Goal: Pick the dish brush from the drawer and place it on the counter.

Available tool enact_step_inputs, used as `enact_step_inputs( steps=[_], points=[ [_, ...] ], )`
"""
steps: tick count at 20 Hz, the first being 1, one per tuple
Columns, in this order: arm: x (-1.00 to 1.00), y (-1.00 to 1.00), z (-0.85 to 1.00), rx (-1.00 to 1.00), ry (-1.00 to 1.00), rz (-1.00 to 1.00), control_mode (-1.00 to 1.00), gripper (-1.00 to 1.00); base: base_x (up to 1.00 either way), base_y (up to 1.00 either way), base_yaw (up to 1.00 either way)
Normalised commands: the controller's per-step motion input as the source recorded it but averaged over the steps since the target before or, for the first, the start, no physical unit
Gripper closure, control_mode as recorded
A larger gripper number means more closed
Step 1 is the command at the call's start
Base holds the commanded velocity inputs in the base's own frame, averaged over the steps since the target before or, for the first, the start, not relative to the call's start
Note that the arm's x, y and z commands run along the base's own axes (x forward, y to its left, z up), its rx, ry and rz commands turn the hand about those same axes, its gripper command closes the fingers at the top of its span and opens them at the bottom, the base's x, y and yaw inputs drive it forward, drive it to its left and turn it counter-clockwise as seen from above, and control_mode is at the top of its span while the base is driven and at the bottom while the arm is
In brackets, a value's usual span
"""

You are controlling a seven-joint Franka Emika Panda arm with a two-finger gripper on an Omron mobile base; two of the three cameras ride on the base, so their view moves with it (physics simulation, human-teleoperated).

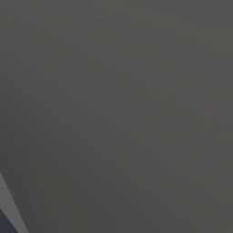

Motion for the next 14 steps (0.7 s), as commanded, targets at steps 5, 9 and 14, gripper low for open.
enact_step_inputs(
  steps=[5,9,14],
  points=[
    [0.07,0.10,0.11,0.02,0.14,0.11,-1.00,1.00,0.00,0.00,0.00],
    [0.00,0.04,0.00,0.06,0.13,0.18,-1.00,1.00,0.00,0.00,0.00],
    [0.25,0.37,0.00,0.01,0.12,0.22,-1.00,1.00,0.00,0.00,0.00]
  ],
)
